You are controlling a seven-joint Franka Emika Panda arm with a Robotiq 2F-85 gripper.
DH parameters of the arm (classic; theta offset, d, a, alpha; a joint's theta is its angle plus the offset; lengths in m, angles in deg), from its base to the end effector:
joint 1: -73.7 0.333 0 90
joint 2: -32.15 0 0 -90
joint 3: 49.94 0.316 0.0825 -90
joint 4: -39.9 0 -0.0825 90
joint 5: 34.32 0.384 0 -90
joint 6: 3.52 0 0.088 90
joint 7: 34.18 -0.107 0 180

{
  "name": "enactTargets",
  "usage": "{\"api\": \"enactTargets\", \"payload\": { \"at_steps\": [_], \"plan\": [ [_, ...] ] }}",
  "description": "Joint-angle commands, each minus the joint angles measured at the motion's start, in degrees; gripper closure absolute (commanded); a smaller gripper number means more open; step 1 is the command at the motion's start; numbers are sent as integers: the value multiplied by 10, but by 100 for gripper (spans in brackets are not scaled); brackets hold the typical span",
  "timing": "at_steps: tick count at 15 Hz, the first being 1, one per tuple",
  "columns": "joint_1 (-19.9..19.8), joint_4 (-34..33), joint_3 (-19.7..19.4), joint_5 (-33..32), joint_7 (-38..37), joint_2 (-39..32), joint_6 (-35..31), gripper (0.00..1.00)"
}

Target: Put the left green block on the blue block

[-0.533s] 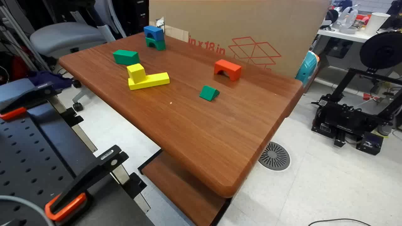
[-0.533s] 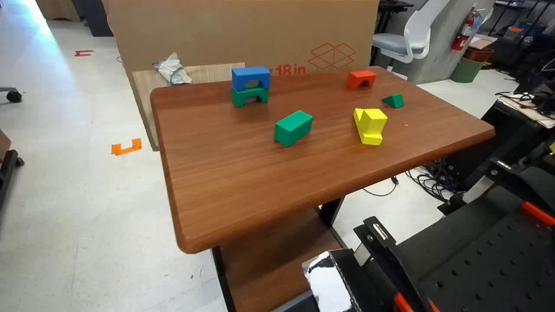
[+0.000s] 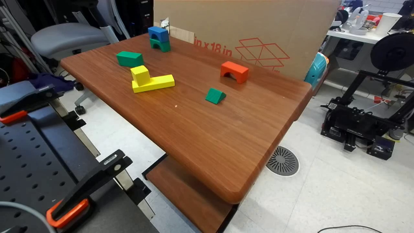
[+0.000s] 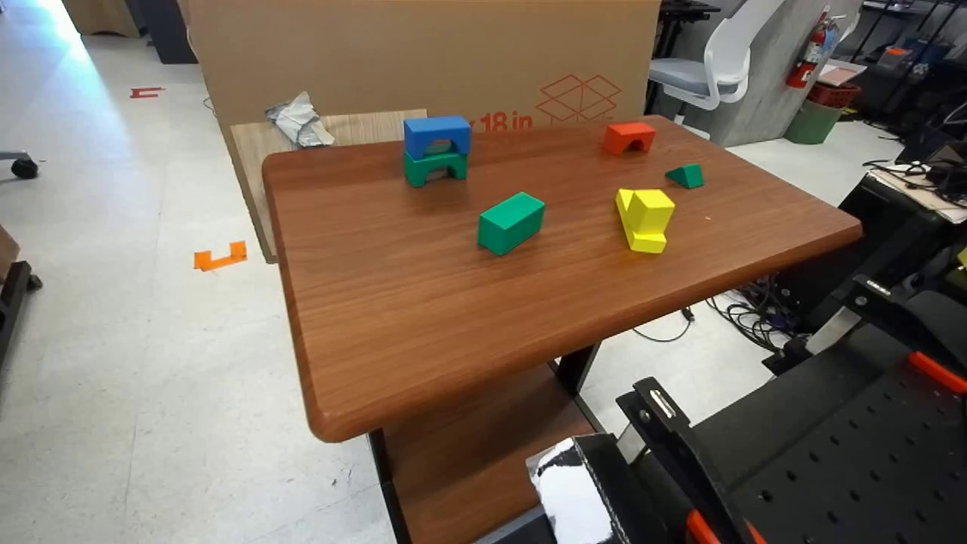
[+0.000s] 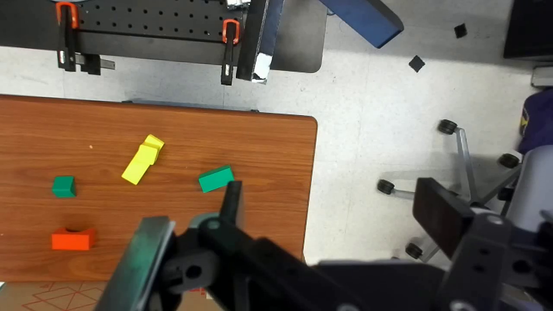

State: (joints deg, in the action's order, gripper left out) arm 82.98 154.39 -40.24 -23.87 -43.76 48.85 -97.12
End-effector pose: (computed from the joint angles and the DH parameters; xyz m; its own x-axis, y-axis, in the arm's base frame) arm 0.4274 0.1754 0.5746 0.9851 0.1413 -0.0982 0.1296 -0.9846 -0.1171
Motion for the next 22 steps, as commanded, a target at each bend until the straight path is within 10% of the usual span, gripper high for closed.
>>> {"api": "enactTargets", "payload": {
  "at_steps": [1,22],
  "plan": [
    [-3,-1,3,1,1,0,1,0],
    [-35,128,-16,-173,53,-103,-286,0]
  ]
}}
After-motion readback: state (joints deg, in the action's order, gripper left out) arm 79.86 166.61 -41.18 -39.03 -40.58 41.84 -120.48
